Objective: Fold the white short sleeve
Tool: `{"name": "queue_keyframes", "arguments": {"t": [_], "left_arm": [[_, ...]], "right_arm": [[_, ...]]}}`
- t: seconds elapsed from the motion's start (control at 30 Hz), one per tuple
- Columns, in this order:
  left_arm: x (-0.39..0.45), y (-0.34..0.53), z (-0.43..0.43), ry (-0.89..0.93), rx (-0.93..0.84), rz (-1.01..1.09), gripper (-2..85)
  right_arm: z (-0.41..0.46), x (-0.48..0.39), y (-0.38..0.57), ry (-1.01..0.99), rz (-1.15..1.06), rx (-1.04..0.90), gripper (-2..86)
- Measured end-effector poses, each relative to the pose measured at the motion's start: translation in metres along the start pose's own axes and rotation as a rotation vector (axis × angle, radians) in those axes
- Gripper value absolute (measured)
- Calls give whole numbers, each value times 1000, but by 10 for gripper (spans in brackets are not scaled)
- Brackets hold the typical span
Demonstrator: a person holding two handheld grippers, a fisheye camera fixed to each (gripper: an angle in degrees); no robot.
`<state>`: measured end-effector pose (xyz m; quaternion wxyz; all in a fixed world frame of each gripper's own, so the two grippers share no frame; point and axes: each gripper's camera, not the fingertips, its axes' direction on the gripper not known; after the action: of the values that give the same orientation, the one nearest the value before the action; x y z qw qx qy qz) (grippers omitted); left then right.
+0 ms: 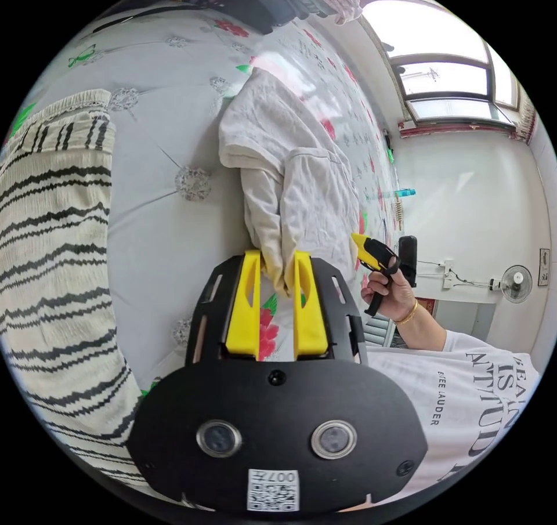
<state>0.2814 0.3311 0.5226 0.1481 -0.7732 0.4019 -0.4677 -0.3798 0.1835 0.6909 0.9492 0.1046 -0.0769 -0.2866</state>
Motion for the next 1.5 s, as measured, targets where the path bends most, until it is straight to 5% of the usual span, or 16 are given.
{"name": "queue_keyframes", "arguments": {"t": [0.53, 0.97, 1.13, 1.3, 1.5], "left_arm": [[59, 80, -80, -36, 94, 133, 55], [90, 110, -287, -172, 465, 286, 56], [33, 164, -277, -324, 404, 81, 62], [-36, 229, -223, -443, 285, -226, 78], [-50, 292, -193, -372, 346, -376, 85]], "right_arm": [[-21, -63, 38, -79, -73, -90, -2], [28, -348, 16, -169, -582, -4, -2], [121, -343, 46, -182, -514, -105, 4], [270, -280, 95, 35, -406, -474, 29], [252, -264, 94, 61, -409, -427, 47]]}}
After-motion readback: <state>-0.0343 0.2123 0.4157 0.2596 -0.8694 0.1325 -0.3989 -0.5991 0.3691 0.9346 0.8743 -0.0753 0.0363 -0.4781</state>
